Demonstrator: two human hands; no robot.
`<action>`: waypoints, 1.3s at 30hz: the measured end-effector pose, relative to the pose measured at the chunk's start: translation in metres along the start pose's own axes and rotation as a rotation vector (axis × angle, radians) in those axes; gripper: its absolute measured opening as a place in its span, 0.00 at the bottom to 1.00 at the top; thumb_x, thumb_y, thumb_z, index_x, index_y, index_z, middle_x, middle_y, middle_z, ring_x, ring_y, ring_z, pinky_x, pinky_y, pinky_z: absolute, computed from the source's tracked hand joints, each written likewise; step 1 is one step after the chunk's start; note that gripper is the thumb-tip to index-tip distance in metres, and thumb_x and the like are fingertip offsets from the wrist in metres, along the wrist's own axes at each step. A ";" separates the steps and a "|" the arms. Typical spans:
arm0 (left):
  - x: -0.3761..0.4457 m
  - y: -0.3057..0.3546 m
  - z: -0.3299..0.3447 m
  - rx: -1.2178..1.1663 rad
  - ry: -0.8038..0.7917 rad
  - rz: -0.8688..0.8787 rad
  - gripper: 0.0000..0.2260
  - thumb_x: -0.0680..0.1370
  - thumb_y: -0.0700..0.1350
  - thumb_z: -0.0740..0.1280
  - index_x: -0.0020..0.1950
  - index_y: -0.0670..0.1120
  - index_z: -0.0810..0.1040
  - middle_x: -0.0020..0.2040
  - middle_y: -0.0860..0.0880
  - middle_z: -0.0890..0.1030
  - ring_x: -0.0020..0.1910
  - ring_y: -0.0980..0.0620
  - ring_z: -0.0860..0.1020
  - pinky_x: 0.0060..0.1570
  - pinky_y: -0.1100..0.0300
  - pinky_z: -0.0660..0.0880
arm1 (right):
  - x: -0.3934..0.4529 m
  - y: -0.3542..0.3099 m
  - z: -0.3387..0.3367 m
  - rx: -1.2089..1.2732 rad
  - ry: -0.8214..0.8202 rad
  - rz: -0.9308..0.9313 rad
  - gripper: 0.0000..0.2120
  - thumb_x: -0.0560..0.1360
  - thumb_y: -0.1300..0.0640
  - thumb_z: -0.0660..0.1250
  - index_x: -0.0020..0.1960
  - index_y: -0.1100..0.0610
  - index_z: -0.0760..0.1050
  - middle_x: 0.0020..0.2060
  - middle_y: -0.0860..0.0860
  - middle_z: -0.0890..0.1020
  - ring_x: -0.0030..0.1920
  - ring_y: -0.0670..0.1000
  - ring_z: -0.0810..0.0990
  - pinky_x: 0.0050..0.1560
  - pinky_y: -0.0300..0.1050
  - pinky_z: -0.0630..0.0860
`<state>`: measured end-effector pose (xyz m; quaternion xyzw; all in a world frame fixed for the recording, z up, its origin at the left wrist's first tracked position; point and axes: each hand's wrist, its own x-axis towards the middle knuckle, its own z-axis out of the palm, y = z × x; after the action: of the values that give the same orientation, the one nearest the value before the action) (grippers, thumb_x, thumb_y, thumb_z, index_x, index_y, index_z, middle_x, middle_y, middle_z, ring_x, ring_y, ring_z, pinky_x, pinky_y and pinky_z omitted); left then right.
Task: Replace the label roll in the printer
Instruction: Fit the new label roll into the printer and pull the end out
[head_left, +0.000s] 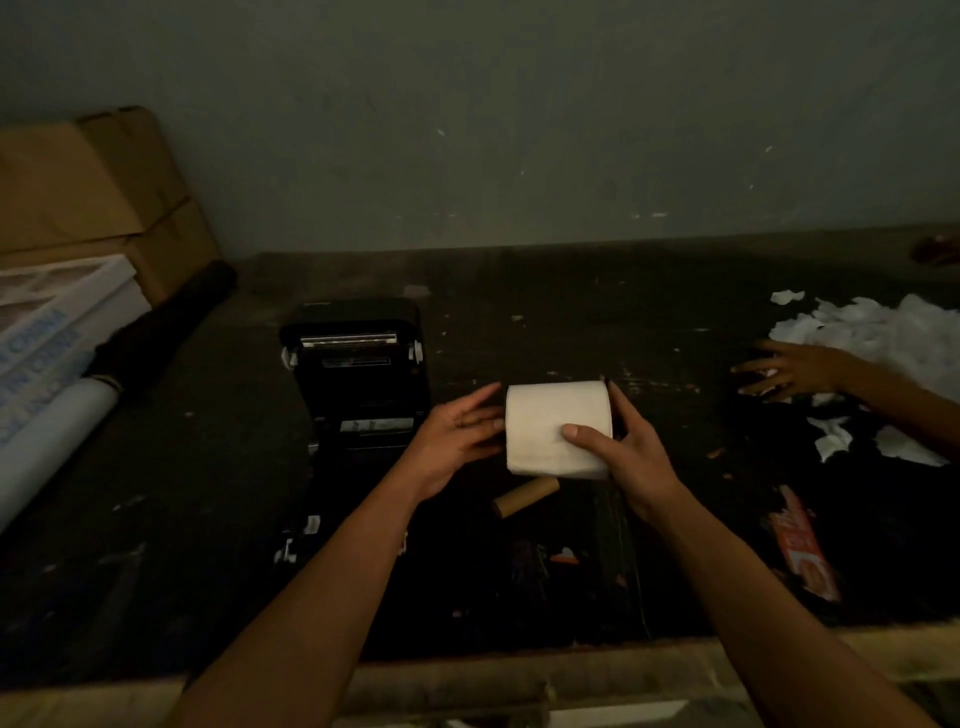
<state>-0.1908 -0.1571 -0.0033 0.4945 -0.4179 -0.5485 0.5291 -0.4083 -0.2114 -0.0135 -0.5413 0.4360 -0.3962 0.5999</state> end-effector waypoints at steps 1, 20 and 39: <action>-0.001 0.002 0.000 -0.053 0.021 -0.018 0.23 0.77 0.38 0.65 0.70 0.51 0.68 0.58 0.49 0.80 0.54 0.49 0.80 0.51 0.52 0.79 | 0.000 0.000 0.001 -0.007 0.003 -0.010 0.53 0.51 0.40 0.81 0.70 0.40 0.60 0.63 0.47 0.74 0.59 0.50 0.75 0.61 0.56 0.73; -0.036 0.034 -0.026 0.363 0.220 0.073 0.27 0.74 0.54 0.68 0.68 0.69 0.60 0.62 0.61 0.73 0.60 0.61 0.73 0.59 0.55 0.75 | 0.015 -0.016 0.077 0.068 -0.173 -0.052 0.55 0.50 0.41 0.79 0.73 0.44 0.57 0.67 0.51 0.70 0.58 0.50 0.75 0.52 0.45 0.76; -0.071 0.026 -0.197 0.128 0.269 -0.147 0.36 0.76 0.48 0.68 0.75 0.61 0.50 0.58 0.59 0.71 0.55 0.56 0.75 0.44 0.53 0.80 | 0.061 0.018 0.230 -0.066 -0.323 0.055 0.23 0.76 0.52 0.59 0.71 0.48 0.63 0.68 0.52 0.70 0.67 0.51 0.68 0.71 0.55 0.60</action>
<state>0.0041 -0.0759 -0.0025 0.6254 -0.3400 -0.4867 0.5063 -0.1709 -0.1973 -0.0289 -0.6053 0.3612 -0.2730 0.6546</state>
